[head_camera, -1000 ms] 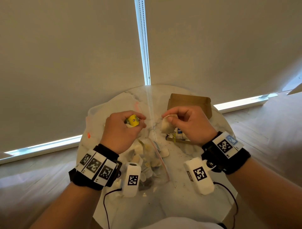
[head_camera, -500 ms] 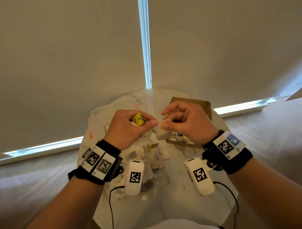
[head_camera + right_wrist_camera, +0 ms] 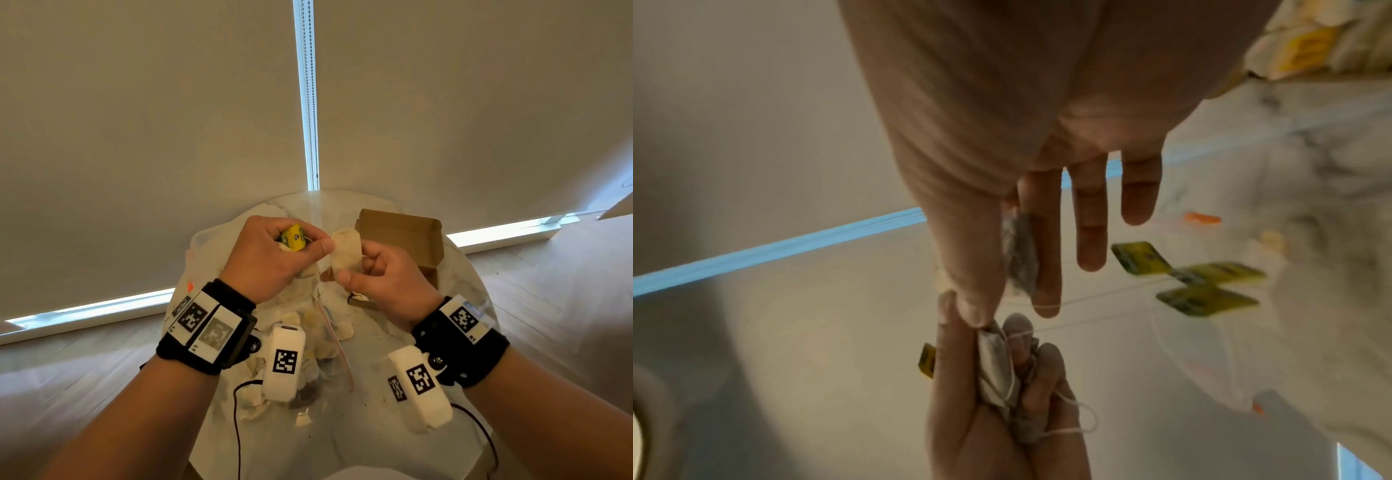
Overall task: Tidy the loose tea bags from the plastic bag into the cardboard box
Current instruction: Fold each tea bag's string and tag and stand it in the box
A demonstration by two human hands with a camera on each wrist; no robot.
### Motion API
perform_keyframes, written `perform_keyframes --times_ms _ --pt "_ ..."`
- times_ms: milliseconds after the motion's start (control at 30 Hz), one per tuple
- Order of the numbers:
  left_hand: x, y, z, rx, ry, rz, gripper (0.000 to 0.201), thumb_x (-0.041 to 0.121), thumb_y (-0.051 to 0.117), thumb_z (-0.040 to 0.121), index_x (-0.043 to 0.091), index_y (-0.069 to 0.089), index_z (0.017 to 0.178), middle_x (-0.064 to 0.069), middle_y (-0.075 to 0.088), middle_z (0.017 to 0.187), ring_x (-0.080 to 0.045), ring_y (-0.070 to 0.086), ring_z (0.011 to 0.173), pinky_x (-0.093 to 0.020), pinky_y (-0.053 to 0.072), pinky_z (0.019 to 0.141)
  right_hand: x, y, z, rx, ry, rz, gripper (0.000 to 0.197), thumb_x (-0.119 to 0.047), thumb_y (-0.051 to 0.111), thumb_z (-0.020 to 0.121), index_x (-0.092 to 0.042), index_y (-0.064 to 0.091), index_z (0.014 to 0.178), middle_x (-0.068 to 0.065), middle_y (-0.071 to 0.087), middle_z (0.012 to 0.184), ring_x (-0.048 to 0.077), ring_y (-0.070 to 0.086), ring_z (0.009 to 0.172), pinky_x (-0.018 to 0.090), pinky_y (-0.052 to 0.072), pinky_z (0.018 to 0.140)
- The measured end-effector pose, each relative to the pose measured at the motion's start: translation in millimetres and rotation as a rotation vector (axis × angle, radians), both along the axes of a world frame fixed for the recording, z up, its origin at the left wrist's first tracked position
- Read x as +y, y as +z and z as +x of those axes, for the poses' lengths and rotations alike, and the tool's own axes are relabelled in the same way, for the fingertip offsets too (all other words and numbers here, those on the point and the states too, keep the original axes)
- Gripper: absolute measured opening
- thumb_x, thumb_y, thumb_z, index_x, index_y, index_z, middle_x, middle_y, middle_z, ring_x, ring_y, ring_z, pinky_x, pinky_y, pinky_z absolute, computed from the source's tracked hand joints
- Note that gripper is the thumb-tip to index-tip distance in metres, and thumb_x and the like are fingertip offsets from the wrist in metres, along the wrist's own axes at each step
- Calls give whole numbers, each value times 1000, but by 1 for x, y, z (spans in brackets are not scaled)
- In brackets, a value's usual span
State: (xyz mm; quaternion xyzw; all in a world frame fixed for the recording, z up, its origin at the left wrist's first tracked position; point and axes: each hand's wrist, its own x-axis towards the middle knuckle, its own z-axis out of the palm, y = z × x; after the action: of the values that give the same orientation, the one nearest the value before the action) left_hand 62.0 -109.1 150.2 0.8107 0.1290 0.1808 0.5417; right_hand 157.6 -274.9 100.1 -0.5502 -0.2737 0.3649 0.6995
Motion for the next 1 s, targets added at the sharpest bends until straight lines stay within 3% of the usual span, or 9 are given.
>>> perform_keyframes --times_ms 100,200,333,400,500,633,767,900,1000 --pt "1 2 0 7 7 -29 14 29 79 76 15 77 80 -7 74 75 -7 56 52 -15 43 46 3 -10 -3 97 -27 6 43 -19 87 67 -8 69 104 8 74 88 18 68 82 25 52 70" --pt "1 3 1 8 17 -42 23 38 76 71 18 77 79 -10 74 78 -10 56 52 -18 44 44 6 -15 -2 208 -47 26 55 -36 93 51 -8 72 94 5 68 77 17 59 72 32 46 68" --pt "1 3 3 25 39 -41 5 26 79 77 22 76 77 -10 73 77 -10 55 51 -19 44 43 6 -18 -1 258 -38 53 57 -35 95 49 -5 71 91 4 62 72 15 53 66 32 43 64" --pt "0 4 5 29 53 -39 4 21 79 80 21 76 77 -9 72 73 -9 54 49 -20 44 42 4 -19 0 234 -34 44 52 -31 92 53 -4 72 93 4 63 70 15 53 65 33 43 66" --pt "0 6 6 33 74 -40 3 21 78 81 20 77 78 -7 71 69 -10 53 49 -22 43 41 1 -21 1 173 -54 12 48 -39 93 52 -10 76 87 5 66 70 18 55 67 33 48 68" --pt "4 10 9 44 86 -18 5 20 77 83 16 77 81 1 67 63 -7 51 46 -21 43 41 -5 -24 1 85 -99 -46 17 -18 75 73 -3 72 81 8 62 67 23 52 67 37 45 69" --pt "7 11 11 70 72 -9 5 20 77 83 16 76 81 3 66 65 -5 51 48 -20 43 41 -6 -21 -1 -61 -100 -78 5 -13 68 80 -8 69 81 6 71 87 16 62 80 30 51 70" --pt "8 12 14 107 32 9 4 20 77 83 18 75 80 3 65 65 -5 51 48 -20 43 41 3 -20 -2 -287 -142 -190 12 -18 75 84 -14 73 95 -5 72 94 11 65 84 24 52 69" --pt "8 11 17 108 32 10 5 20 77 83 18 75 80 -1 65 66 -6 50 47 -21 43 41 14 -21 -4 -286 -146 -209 19 -20 78 81 -13 76 99 -4 75 97 13 67 85 23 54 72"
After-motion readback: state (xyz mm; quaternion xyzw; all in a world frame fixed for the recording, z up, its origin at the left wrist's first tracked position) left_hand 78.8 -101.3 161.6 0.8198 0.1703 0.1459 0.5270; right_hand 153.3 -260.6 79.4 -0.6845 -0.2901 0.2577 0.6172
